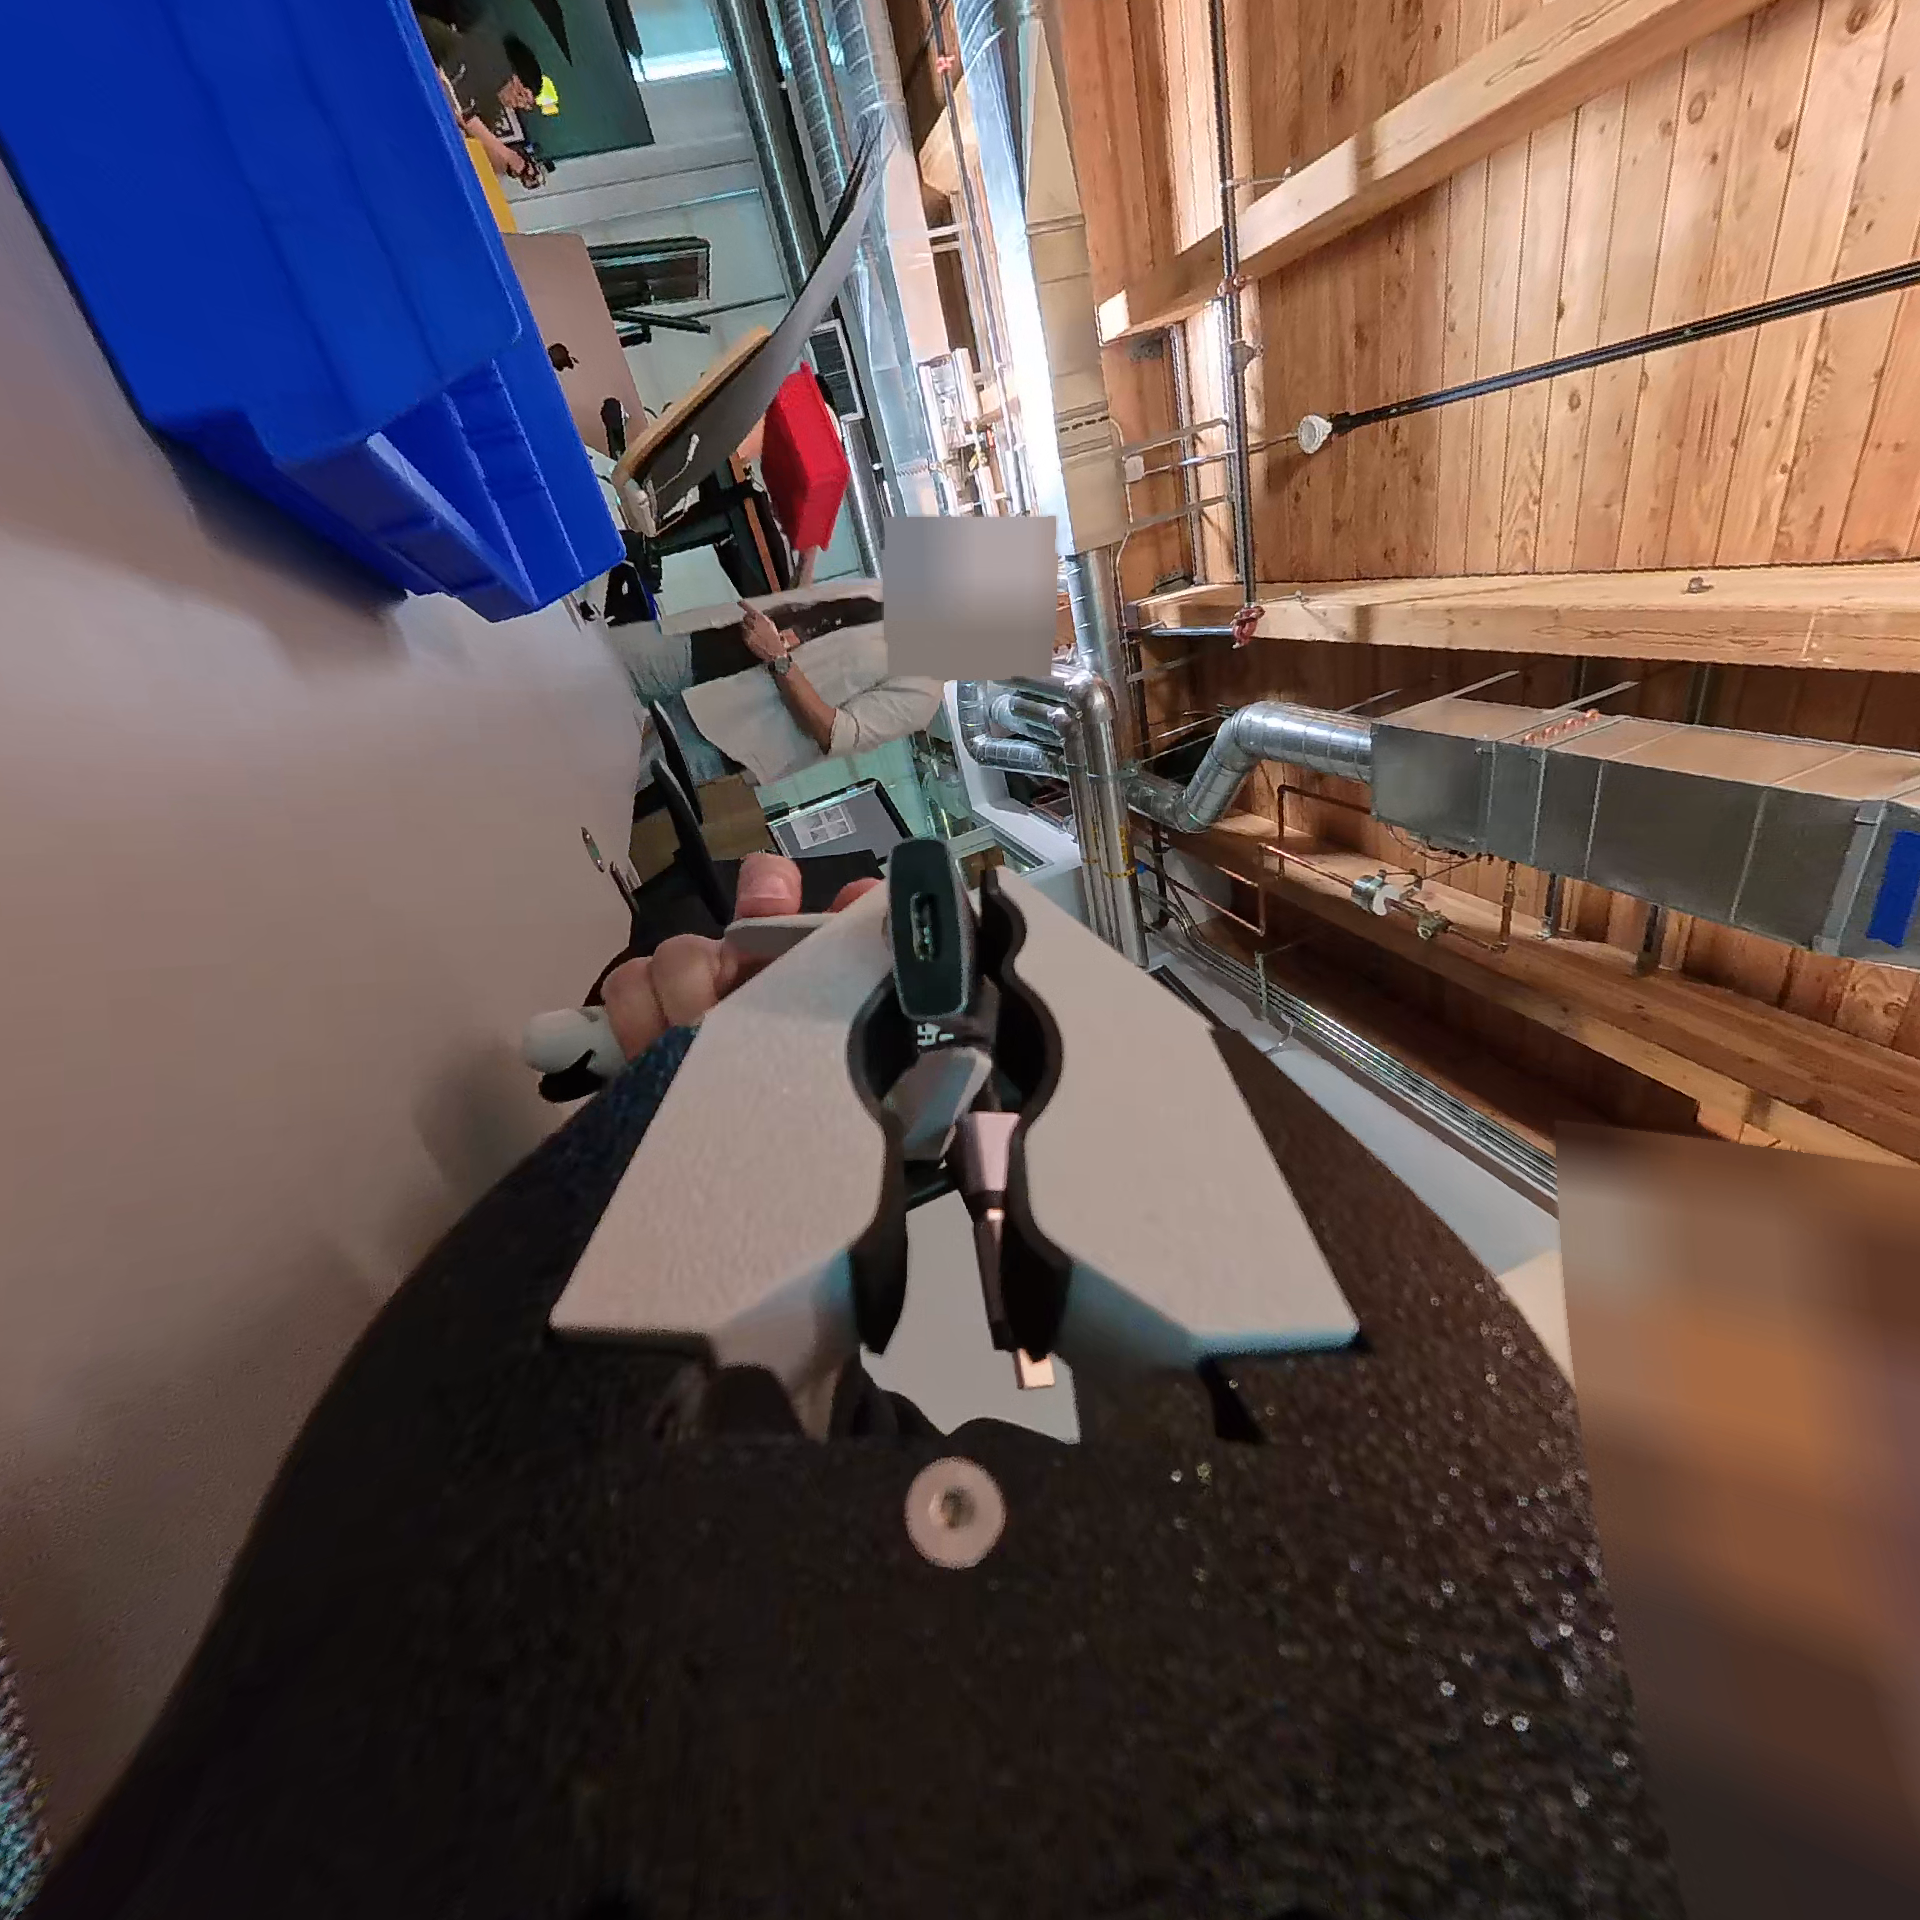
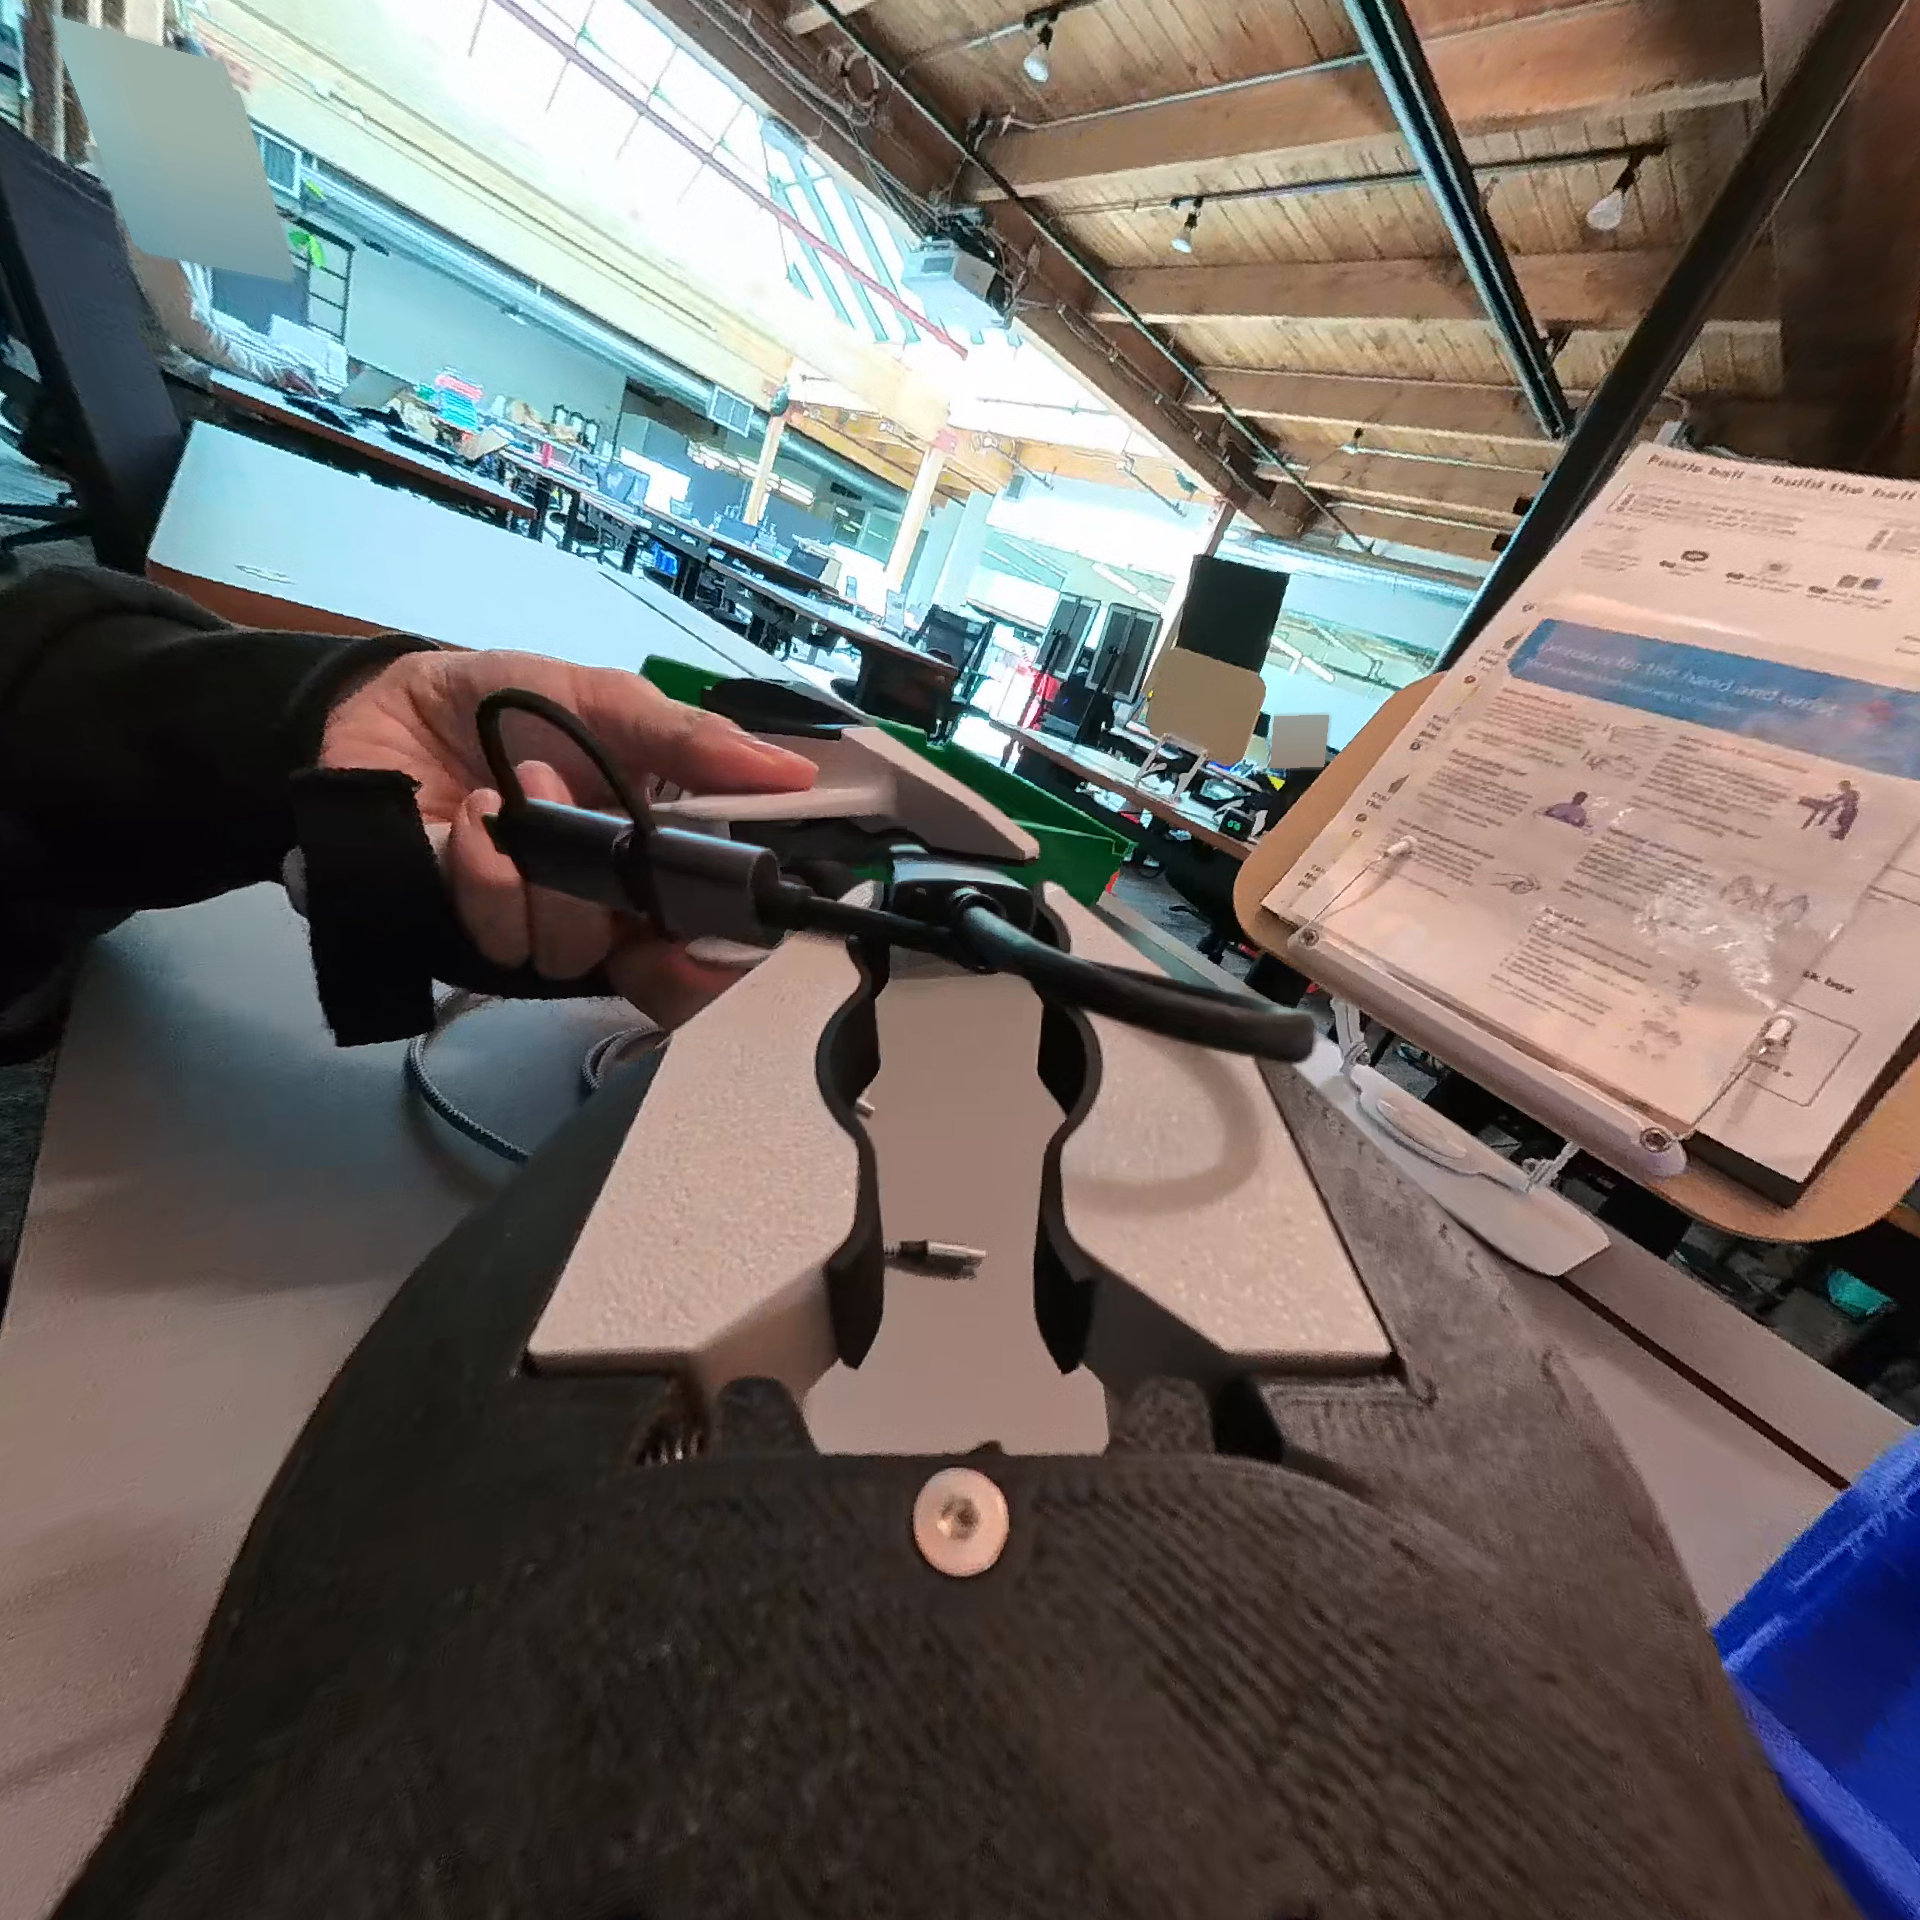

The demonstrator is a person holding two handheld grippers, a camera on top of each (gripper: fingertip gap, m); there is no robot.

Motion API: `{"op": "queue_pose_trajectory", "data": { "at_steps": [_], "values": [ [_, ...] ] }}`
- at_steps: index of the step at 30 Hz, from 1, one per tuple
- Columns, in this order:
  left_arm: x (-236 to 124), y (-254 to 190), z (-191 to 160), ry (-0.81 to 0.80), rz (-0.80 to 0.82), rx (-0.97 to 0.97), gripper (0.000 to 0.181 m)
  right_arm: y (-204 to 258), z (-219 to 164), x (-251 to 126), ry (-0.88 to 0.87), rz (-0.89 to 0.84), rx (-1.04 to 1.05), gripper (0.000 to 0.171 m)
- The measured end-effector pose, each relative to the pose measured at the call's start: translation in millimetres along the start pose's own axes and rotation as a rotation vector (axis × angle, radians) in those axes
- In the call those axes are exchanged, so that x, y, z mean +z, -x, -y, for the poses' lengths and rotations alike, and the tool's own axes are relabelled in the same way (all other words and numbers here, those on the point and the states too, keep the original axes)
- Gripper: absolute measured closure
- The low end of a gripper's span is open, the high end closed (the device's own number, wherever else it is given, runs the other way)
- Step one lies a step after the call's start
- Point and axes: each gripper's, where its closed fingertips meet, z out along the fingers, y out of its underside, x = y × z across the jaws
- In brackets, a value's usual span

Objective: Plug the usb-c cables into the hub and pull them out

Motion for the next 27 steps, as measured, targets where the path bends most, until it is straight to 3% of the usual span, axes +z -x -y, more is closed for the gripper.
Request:
{"op": "queue_pose_trajectory", "data": {
  "at_steps": [9, 16, 21, 25, 27],
  "values": [
    [1.5, -4.2, -2.4, 0.015, 0.003, 0.029, 0.173, 3.2, 11.7, 2.1, -0.037, 0.023, 0.058, 0.147],
    [-9.3, 12.2, 15.8, -0.063, 0.1, 0.081, 0.17, -1.4, -9.7, 15.1, 0.02, -0.019, 0.179, 0.149],
    [-8.3, 7.6, 14.8, -0.002, 0.231, 0.407, 0.157, -7.8, -1.1, 13.1, -0.061, -0.015, 0.277, 0.149],
    [-11.6, 12.7, 12.4, 0.106, 0.406, 0.693, 0.131, -19.2, -1.6, 3.6, -0.089, -0.056, 0.316, 0.149],
    [-17.0, 11.6, 16.9, 0.113, 0.463, 0.804, 0.131, -29.6, -0.2, -5.2, -0.126, -0.098, 0.339, 0.149]
  ]
}}
